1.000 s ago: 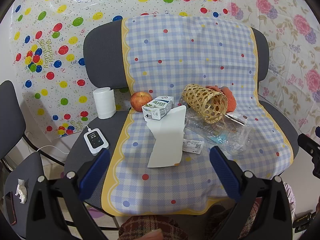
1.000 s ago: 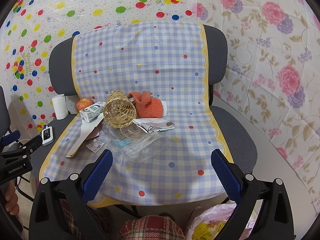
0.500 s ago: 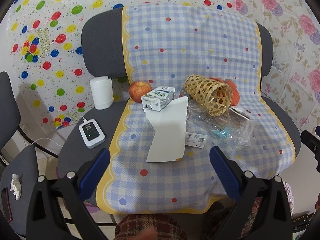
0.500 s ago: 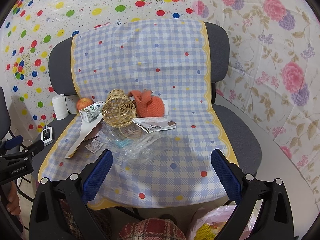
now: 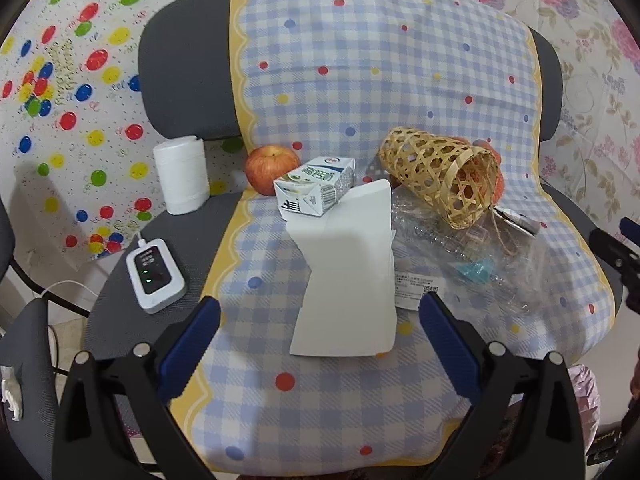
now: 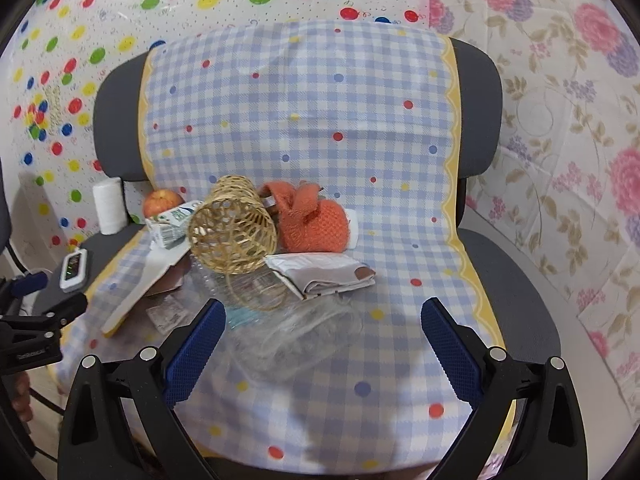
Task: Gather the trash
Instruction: 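Grasp the crumpled foil wrapper with the right tool while the left tool grasps the bamboo basket, then carry the foil wrapper and bamboo basket over the pink trash bin with both tools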
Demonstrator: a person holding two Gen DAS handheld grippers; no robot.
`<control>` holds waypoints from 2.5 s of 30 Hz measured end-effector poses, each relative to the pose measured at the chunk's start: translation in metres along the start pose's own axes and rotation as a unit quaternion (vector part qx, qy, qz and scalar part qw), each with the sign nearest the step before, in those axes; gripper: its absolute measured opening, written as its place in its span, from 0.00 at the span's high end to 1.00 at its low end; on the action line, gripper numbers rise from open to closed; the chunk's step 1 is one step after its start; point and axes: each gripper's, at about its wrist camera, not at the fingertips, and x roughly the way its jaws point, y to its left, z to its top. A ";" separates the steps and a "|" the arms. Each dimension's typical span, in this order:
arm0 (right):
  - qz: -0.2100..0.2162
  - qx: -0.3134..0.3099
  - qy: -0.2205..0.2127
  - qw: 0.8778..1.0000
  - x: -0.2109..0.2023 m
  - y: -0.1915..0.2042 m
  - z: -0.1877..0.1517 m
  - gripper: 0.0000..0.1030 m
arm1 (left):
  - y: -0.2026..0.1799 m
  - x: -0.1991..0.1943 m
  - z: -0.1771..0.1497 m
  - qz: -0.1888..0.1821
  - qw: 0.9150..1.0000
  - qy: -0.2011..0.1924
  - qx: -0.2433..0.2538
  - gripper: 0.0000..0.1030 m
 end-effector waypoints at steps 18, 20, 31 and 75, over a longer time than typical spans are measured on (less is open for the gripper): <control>0.012 -0.145 0.065 0.987 0.101 0.023 0.001 0.75 | -0.021 0.046 0.027 -0.018 0.999 0.008 0.029 0.06; 0.015 -0.132 0.043 0.990 0.088 0.016 0.009 0.75 | -0.028 0.044 0.028 -0.021 0.999 0.006 0.038 0.06; 0.033 0.040 -0.032 0.998 -0.002 -0.067 0.044 0.98 | -0.073 0.028 0.045 -0.081 0.993 -0.035 0.075 0.34; -0.113 0.161 -0.028 0.980 -0.202 -0.149 -0.136 0.98 | -0.224 -0.106 -0.079 -0.290 0.935 -0.094 0.184 0.97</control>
